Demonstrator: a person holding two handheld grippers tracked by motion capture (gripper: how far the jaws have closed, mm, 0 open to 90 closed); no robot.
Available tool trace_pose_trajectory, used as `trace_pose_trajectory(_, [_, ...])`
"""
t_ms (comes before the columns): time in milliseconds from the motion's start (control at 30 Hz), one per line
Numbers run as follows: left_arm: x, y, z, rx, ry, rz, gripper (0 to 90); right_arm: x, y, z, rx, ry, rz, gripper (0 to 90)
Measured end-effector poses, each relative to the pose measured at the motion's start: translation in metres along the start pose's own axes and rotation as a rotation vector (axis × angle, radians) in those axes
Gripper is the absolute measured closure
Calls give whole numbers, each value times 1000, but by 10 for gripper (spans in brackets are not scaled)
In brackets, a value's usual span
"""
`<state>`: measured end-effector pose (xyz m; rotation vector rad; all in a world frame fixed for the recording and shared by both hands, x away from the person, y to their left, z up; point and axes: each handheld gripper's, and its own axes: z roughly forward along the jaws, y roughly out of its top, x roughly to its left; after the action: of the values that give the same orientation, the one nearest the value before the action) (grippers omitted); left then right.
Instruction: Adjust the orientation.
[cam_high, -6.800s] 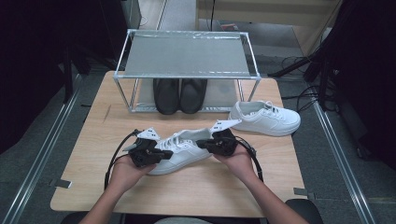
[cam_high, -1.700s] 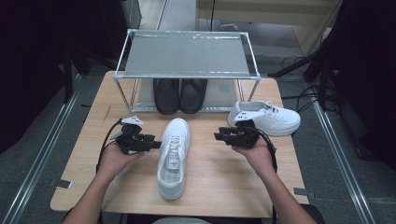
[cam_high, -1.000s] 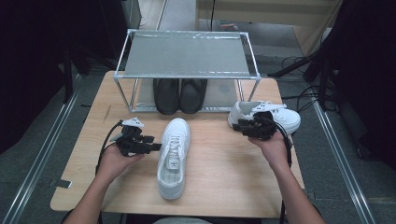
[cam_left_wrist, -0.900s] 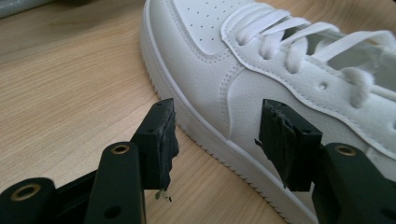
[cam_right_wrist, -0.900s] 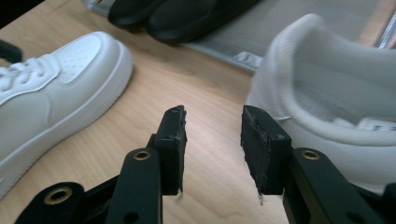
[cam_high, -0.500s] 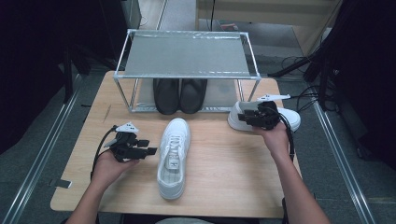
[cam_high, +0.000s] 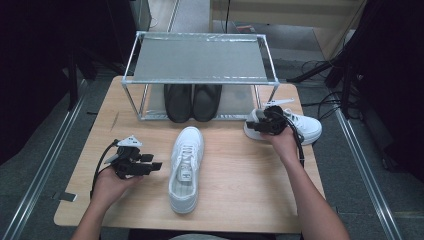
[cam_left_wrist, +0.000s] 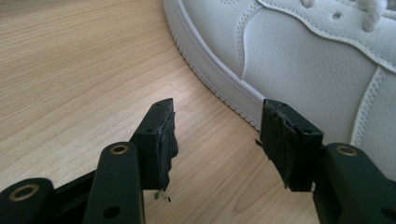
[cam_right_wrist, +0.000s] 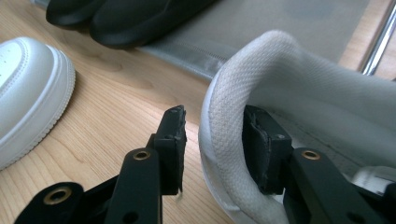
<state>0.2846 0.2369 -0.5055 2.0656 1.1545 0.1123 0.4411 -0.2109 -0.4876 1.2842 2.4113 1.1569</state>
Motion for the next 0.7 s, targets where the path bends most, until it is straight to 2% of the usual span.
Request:
trace_pose_trajectory(67, [0,1,2,9,-1,5,456,0,-1,5,21,0,-4,624])
trace_pose_trajectory(167, [-1,2,5,21,-4,14,456,3,-2,10,33,-35,-45,636])
trace_pose_trajectory(267, [-1,3,6,22,-5,15,456,4,-2,13,44,-61,-51,692])
trace_pose_trajectory(433, [0,2,5,22,-1,11,455,1,-3,12,47,-21,-52,750])
trace_pose_trajectory(567, [1,1,2,10,4,6,455,2,-2,11,57,-11,-43,774])
trace_pose_trajectory(700, [1,2,0,-5,-22,-12,451,6,2,4,59,-31,-108,775])
